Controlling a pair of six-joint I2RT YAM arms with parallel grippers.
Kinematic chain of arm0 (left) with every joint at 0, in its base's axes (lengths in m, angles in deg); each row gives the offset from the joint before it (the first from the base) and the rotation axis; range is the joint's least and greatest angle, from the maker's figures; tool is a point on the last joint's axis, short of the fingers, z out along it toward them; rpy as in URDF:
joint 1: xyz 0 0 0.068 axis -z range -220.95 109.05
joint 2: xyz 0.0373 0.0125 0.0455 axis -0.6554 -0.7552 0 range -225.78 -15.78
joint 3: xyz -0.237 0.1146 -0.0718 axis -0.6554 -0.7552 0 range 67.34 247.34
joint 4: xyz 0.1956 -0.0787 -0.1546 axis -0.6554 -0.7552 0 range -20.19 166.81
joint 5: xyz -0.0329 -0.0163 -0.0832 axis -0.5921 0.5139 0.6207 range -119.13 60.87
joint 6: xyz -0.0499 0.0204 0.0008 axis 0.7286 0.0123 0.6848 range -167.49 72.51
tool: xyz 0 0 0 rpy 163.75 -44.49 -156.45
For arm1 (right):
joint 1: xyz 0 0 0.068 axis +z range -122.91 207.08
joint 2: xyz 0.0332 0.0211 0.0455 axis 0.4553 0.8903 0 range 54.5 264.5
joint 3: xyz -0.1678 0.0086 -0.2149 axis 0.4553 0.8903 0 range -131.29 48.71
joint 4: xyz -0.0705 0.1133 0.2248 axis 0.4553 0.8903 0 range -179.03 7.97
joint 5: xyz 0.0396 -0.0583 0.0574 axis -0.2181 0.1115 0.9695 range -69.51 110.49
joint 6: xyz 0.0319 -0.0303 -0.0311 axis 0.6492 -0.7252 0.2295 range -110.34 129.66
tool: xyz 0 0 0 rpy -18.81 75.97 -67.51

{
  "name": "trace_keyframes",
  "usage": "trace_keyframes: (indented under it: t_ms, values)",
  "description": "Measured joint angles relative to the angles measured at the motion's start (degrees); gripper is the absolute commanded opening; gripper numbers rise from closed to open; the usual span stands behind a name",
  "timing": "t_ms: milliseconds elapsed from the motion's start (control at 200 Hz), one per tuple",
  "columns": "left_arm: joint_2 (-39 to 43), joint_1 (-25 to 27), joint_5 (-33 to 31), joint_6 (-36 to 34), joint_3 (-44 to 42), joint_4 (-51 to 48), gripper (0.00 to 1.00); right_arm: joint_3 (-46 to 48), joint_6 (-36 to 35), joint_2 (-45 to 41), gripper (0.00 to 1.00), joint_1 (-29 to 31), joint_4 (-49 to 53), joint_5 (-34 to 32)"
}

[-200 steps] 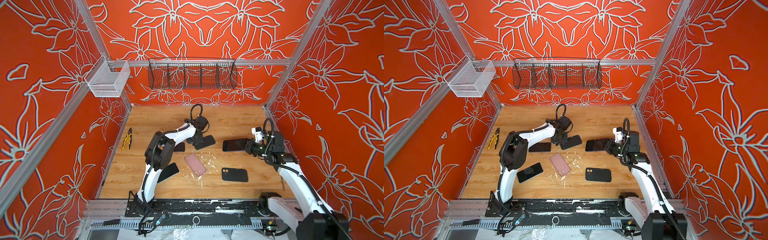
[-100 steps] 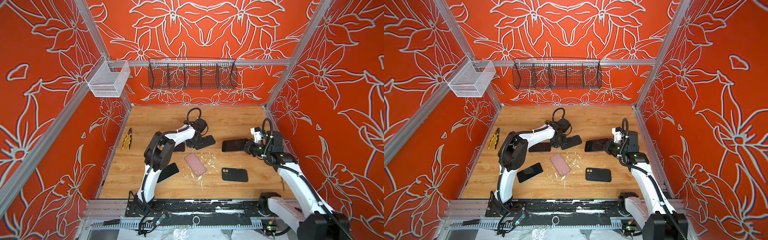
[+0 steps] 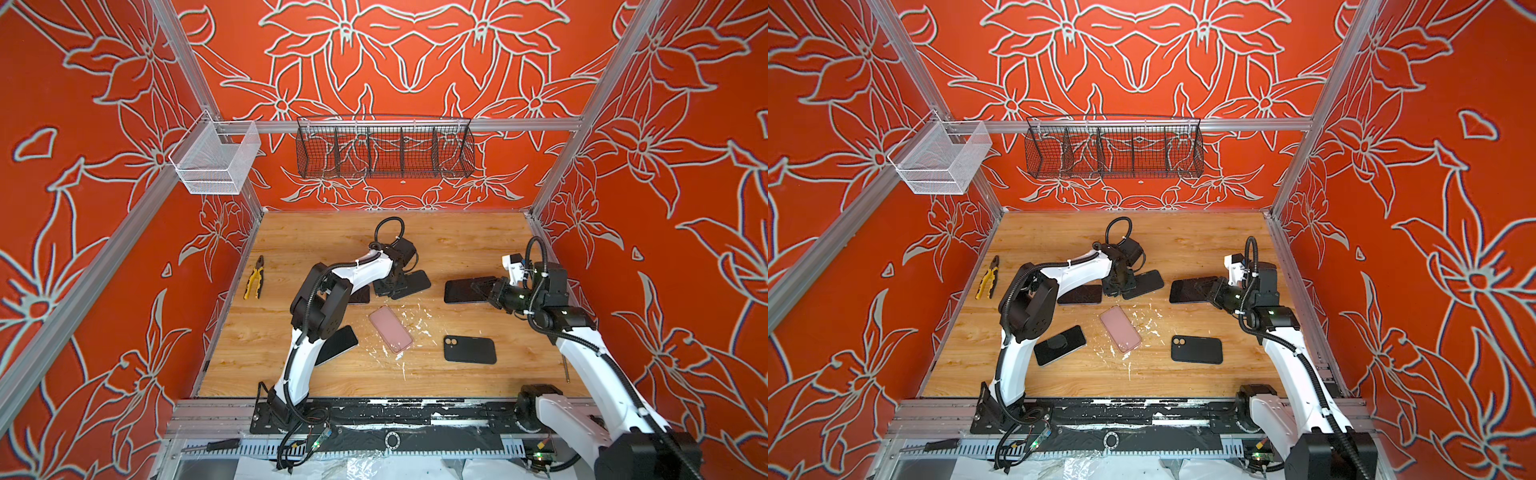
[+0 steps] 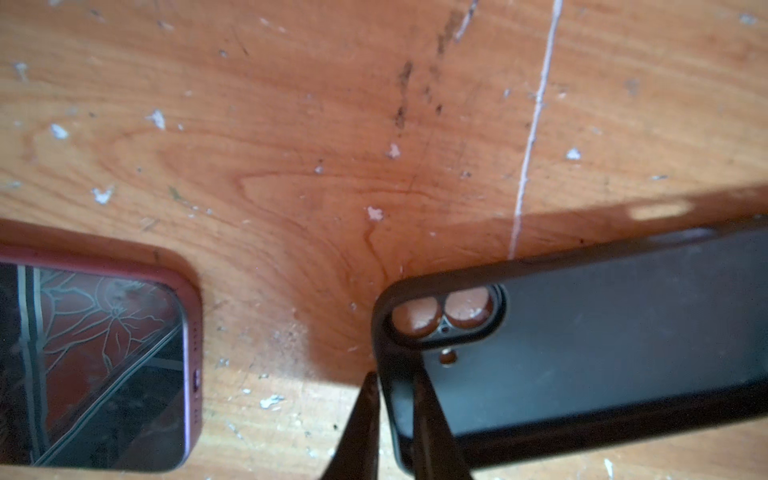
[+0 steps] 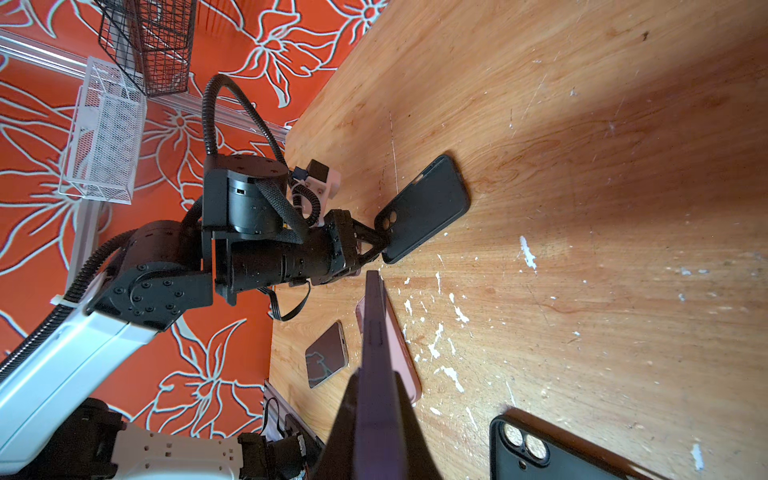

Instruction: Put the phone into the phone case

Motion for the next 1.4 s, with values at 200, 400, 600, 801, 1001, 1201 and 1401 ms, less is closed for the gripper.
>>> trace_keyframes:
  t_ms: [200,400,600,801,1001,1201,1401]
  values:
    - [-0.6,0.5,-2.3,-0.3,1.3,-1.6,0.01,0.0,0.0,-0.1,0.00,0.0,0.0,0.0]
    - [-0.6,0.5,-4.7,-5.0,2.3,-2.2,0.00,0.0,-0.1,-0.1,0.00,0.0,0.1,0.0]
    - [-0.6,0.4,-6.1,-13.3,3.1,-2.2,0.00,-0.5,-0.8,0.5,0.00,1.0,0.2,0.0]
    - [-0.6,-0.3,-4.8,-19.0,3.1,-2.1,0.00,-1.2,-1.5,3.4,0.00,4.6,-0.1,-1.1]
    - [-0.6,-1.0,-3.9,-21.2,3.0,-2.0,0.03,-2.2,-1.6,6.2,0.00,7.3,-0.2,-2.6]
    - [-0.5,-1.7,-2.3,-21.0,1.1,-0.7,0.07,-3.8,-1.6,9.1,0.00,8.9,-0.6,-4.5]
    - [2.2,-2.7,0.8,-19.6,-2.3,0.7,0.16,-5.1,-1.6,11.6,0.00,10.3,-1.8,-6.1]
